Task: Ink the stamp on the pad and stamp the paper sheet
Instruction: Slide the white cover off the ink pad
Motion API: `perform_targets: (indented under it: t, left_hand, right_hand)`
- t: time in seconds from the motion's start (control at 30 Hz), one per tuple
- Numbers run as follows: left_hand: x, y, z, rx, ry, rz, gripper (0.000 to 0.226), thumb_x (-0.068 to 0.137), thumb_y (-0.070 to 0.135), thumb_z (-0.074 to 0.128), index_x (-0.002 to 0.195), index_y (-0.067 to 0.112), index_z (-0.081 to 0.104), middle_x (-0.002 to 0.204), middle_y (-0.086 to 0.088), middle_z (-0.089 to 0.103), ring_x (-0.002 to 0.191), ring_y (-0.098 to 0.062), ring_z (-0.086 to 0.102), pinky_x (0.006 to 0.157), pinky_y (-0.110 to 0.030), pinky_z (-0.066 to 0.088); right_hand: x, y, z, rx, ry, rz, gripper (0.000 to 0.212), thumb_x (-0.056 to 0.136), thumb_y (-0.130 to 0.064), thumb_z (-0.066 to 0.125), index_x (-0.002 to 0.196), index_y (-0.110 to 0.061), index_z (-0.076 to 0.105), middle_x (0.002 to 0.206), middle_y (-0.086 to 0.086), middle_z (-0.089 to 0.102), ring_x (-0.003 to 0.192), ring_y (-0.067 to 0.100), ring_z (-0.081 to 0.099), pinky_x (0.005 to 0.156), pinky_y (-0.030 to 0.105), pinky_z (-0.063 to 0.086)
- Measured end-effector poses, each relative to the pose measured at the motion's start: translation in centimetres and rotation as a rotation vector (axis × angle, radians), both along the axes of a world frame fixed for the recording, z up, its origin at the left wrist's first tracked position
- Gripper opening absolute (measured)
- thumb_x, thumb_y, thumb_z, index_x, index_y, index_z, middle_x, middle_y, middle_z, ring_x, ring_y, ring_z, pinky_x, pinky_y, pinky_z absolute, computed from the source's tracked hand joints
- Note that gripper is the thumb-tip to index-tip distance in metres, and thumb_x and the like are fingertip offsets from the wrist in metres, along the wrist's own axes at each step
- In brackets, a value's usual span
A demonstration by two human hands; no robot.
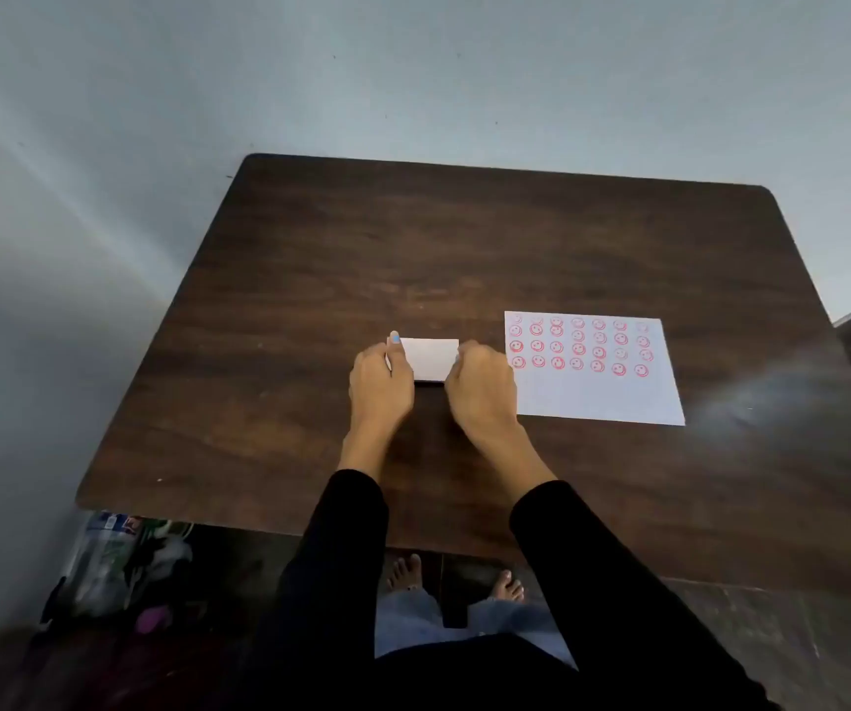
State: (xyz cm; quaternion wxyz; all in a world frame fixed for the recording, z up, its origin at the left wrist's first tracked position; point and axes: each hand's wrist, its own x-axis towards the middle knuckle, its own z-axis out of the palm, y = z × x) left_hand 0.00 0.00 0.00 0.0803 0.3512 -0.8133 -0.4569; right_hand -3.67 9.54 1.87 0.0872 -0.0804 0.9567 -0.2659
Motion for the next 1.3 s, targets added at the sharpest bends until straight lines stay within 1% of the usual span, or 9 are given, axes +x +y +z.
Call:
perform_targets:
  t: [0.07,0.2,0.43,0.63,0.8,0.9,0.97,1.07,1.3]
  left_hand:
    - [0.0,-0.3,-0.3,0.011,-0.011,0.016,0.053,0.1,0.041,0.027,0.095,0.0,0.06,0.109,-0.02,0.064,0.106,-0.034,0.056,0.093,-0.042,0.043]
    - [0.0,-0.3,-0.7,0.027,-0.041,0.018,0.055,0.1,0.043,0.026,0.107,0.0,0.06,0.114,-0.019,0.062,0.111,-0.034,0.053,0.099,-0.046,0.042]
    - [-0.4,0.0,-0.2,0.036,0.009,0.011,0.047,0.101,0.037,0.029,0.112,0.003,0.059,0.118,-0.017,0.063,0.115,-0.032,0.052,0.095,-0.037,0.04]
    - [-1.0,-0.5,1.3,0.017,0.017,0.073,0.05,0.101,0.041,0.028,0.111,0.004,0.059,0.116,-0.017,0.063,0.112,-0.033,0.054,0.089,-0.034,0.039]
    - [-0.4,-3.2,2.9,-0.018,0.089,0.201,0.049,0.101,0.04,0.027,0.111,0.005,0.061,0.112,-0.014,0.065,0.109,-0.03,0.055,0.082,-0.027,0.036]
    - [1.1,-5.0,2.8,-0.017,0.09,0.277,0.05,0.101,0.041,0.027,0.112,0.005,0.06,0.112,-0.014,0.064,0.108,-0.03,0.057,0.083,-0.028,0.038]
    - [2.4,-6.1,2.5,-0.012,0.061,0.32,0.05,0.101,0.041,0.027,0.117,0.005,0.058,0.117,-0.015,0.063,0.112,-0.031,0.055,0.086,-0.03,0.039]
    - [4.1,-7.3,1.8,-0.036,-0.007,0.351,0.051,0.101,0.041,0.027,0.121,0.003,0.054,0.121,-0.018,0.06,0.117,-0.034,0.05,0.092,-0.036,0.04]
    - [6.4,-8.3,0.2,-0.063,-0.119,0.373,0.051,0.1,0.042,0.027,0.119,0.002,0.052,0.119,-0.022,0.059,0.114,-0.038,0.051,0.089,-0.041,0.042]
  right_hand:
    - [0.0,-0.4,-0.2,0.04,-0.031,0.012,0.022,0.092,-0.008,0.047,0.11,0.0,0.058,0.111,0.02,0.064,0.1,0.032,0.062,0.079,0.038,0.052]
    - [0.2,-1.1,-0.6,0.076,-0.068,0.008,0.027,0.092,-0.009,0.051,0.117,0.0,0.054,0.116,0.019,0.063,0.104,0.029,0.063,0.084,0.035,0.053]
    - [-0.1,-1.4,-0.6,0.06,-0.093,-0.027,0.027,0.091,-0.009,0.052,0.116,0.0,0.054,0.118,0.018,0.063,0.105,0.03,0.062,0.084,0.036,0.054]
    - [-0.3,-2.1,0.8,0.06,-0.056,0.018,0.026,0.09,-0.007,0.048,0.116,0.0,0.052,0.116,0.019,0.062,0.106,0.033,0.059,0.081,0.039,0.05]
    - [-0.3,-4.8,1.6,-0.031,-0.007,0.116,0.032,0.088,-0.006,0.051,0.119,0.002,0.051,0.116,0.019,0.063,0.105,0.032,0.06,0.082,0.038,0.05]
    - [0.7,-6.9,1.6,-0.054,0.0,0.211,0.032,0.088,-0.006,0.05,0.12,0.0,0.051,0.116,0.018,0.061,0.107,0.033,0.057,0.082,0.041,0.05]
    - [1.7,-8.2,1.0,-0.038,0.01,0.297,0.031,0.086,-0.006,0.05,0.117,-0.001,0.052,0.113,0.018,0.062,0.106,0.034,0.054,0.08,0.042,0.047]
    - [3.0,-9.5,0.1,0.003,0.011,0.398,0.033,0.085,-0.007,0.05,0.118,-0.002,0.051,0.115,0.019,0.062,0.111,0.035,0.048,0.087,0.042,0.043]
    - [4.7,-10.4,-1.3,0.076,-0.002,0.474,0.033,0.087,-0.009,0.049,0.119,-0.003,0.051,0.118,0.018,0.061,0.117,0.033,0.046,0.096,0.04,0.038]
